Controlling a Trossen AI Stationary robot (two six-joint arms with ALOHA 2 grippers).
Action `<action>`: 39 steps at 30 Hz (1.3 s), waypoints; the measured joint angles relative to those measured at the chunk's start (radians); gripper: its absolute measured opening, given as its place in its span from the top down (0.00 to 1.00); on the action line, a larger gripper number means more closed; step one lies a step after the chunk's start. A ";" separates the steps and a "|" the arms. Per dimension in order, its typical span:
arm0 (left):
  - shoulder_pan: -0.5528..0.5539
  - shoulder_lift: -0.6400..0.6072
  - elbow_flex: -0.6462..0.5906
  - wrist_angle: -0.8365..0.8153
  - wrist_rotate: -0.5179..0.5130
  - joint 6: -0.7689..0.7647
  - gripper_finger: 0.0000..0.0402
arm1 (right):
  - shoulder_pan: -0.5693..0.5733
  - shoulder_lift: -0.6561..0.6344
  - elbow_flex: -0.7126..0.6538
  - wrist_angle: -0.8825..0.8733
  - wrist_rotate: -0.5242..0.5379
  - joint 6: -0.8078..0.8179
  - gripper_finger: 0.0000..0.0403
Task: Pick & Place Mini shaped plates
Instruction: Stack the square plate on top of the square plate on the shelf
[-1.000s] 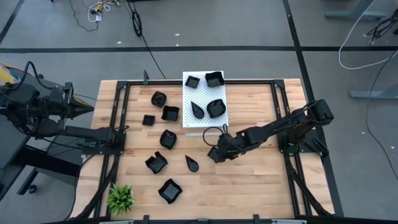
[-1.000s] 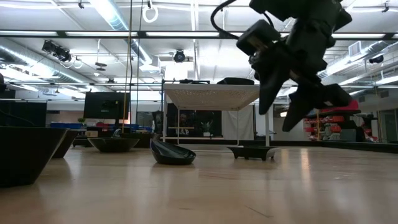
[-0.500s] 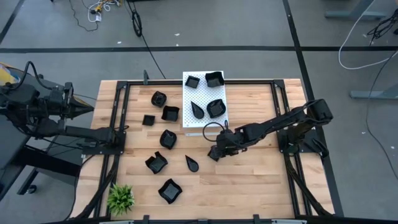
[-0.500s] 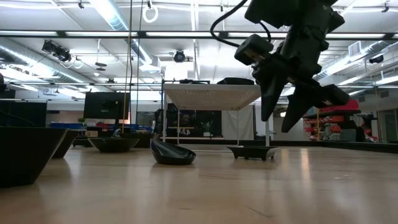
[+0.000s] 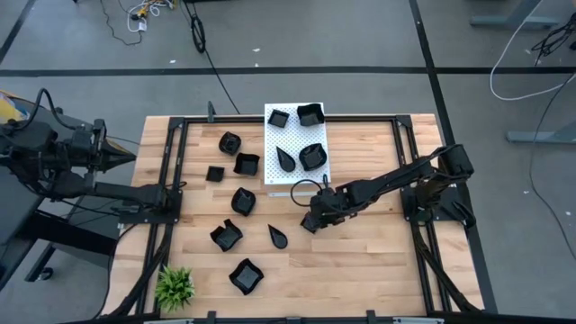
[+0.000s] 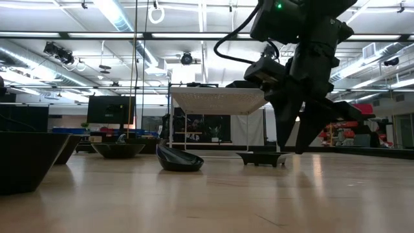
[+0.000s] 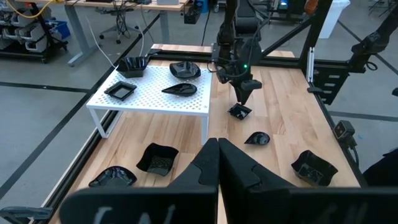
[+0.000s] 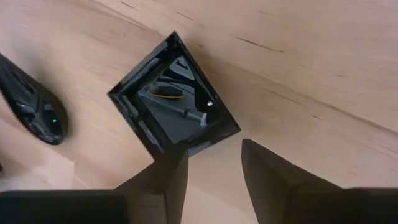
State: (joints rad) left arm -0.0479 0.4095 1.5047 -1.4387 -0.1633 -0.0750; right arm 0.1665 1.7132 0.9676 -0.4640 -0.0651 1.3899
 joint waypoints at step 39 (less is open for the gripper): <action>0.000 0.000 0.000 0.000 0.000 0.000 0.99 | -0.006 0.052 -0.001 0.013 0.051 -0.075 0.68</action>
State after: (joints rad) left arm -0.0479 0.4095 1.5050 -1.4387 -0.1635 -0.0750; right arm 0.1608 1.7653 0.9665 -0.4515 -0.0139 1.3152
